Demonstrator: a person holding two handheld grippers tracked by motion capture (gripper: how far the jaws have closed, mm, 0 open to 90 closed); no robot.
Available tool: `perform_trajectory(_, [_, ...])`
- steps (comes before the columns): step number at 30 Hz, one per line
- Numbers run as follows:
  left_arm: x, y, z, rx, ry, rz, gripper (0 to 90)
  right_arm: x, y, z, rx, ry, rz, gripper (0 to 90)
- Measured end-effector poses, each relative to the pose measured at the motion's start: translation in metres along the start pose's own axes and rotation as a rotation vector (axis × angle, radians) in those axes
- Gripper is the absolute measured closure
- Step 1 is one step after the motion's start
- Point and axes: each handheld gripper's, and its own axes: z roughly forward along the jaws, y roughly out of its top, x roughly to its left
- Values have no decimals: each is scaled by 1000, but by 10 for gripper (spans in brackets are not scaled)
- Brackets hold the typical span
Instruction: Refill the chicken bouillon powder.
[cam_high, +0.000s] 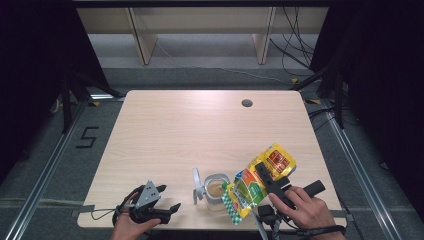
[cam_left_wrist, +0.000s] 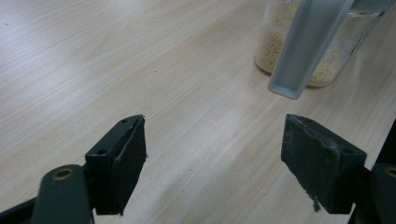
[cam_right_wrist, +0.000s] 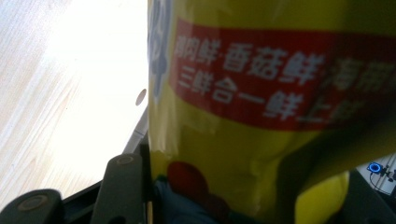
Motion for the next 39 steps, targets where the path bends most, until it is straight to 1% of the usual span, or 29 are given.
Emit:
perform_trajectory(1, [2, 1, 0, 4, 3, 37, 221, -1, 0, 1, -9, -3, -18, 503])
perform_trajectory(2, [0, 0, 1, 6, 0, 7, 221, -1, -1, 0, -12, 4, -12, 503])
perform_trajectory(3, [-1, 0, 1, 0, -4, 1, 221, -3, -1, 1, -24, 4, -20, 504])
perform_trajectory(4, [-1, 0, 1, 1, -4, 2, 221, -3, -1, 1, -26, 3, -21, 504])
perform_trajectory(5, [1, 0, 0, 16, 14, 29, 221, -2, -1, 1, -23, 1, -22, 504])
perform_trajectory(7, [0, 0, 0, -2, 4, -5, 221, 0, -1, 0, -4, 9, 19, 504])
perform_trajectory(8, [2, 0, -1, 6, 4, 10, 221, 1, -1, 0, -3, 7, 20, 504])
perform_trajectory(9, [0, -1, -1, -10, 12, -8, 221, 1, -2, 0, -1, 7, 20, 504])
perform_trajectory(11, [2, 0, -2, -9, 12, 21, 222, -1, -3, 1, -10, 7, -8, 504])
perform_trajectory(14, [1, 0, -1, -2, 3, 5, 221, 2, -3, 0, 8, 12, 30, 504])
perform_trajectory(16, [0, 0, -1, -4, 3, 0, 221, 2, -3, 0, 3, 13, 28, 504])
perform_trajectory(17, [2, 0, -1, 10, 9, 15, 221, 2, -3, 0, 3, 14, 32, 504])
perform_trajectory(18, [1, 0, -1, 2, 5, 3, 221, 1, -3, 0, 2, 12, 29, 504])
perform_trajectory(19, [2, 0, -2, 3, 8, 27, 221, 2, -3, 0, 2, 15, 31, 504])
perform_trajectory(20, [2, 0, -2, 1, 9, 29, 221, 2, -4, 0, 2, 13, 30, 504])
perform_trajectory(22, [1, -1, -1, -6, 6, -5, 220, 1, -4, 0, -2, 8, 21, 504])
perform_trajectory(23, [2, 0, -2, 6, 9, 7, 220, 1, -4, 0, -3, 7, 19, 504])
perform_trajectory(24, [0, -1, -1, -5, 8, -7, 220, 1, -4, 0, -4, 3, 11, 504])
perform_trajectory(26, [1, 0, -2, -10, 13, 26, 220, 0, -4, 0, -6, -3, 6, 504])
perform_trajectory(27, [1, 0, -2, -8, 13, 24, 220, 0, -4, 0, -8, -7, 4, 504])
perform_trajectory(28, [0, -1, -1, -3, 6, -6, 220, 2, -4, -1, 6, -3, 22, 504])
perform_trajectory(30, [2, 0, -2, -4, 8, 25, 220, 0, -4, 0, -3, -4, -11, 504])
perform_trajectory(31, [0, -1, -2, -4, 7, -4, 220, 0, -3, 0, -3, -3, -15, 504])
perform_trajectory(32, [0, 0, -1, -9, 13, 3, 220, 2, -2, 0, 4, -2, 9, 505])
perform_trajectory(33, [0, -1, -1, -6, 7, -7, 220, 2, -2, 0, 2, -2, 9, 504])
perform_trajectory(35, [3, 0, -2, 2, 11, 34, 220, -1, -2, 2, -21, -4, -34, 505])
perform_trajectory(36, [2, 0, -2, -1, 9, 30, 220, 1, -2, 1, -8, -2, -14, 504])
perform_trajectory(37, [0, -1, -1, -4, 4, -1, 220, 0, -2, 1, -17, -8, -27, 505])
perform_trajectory(39, [0, -1, -1, -8, 11, -2, 220, 1, -2, 0, -8, -6, -14, 505])
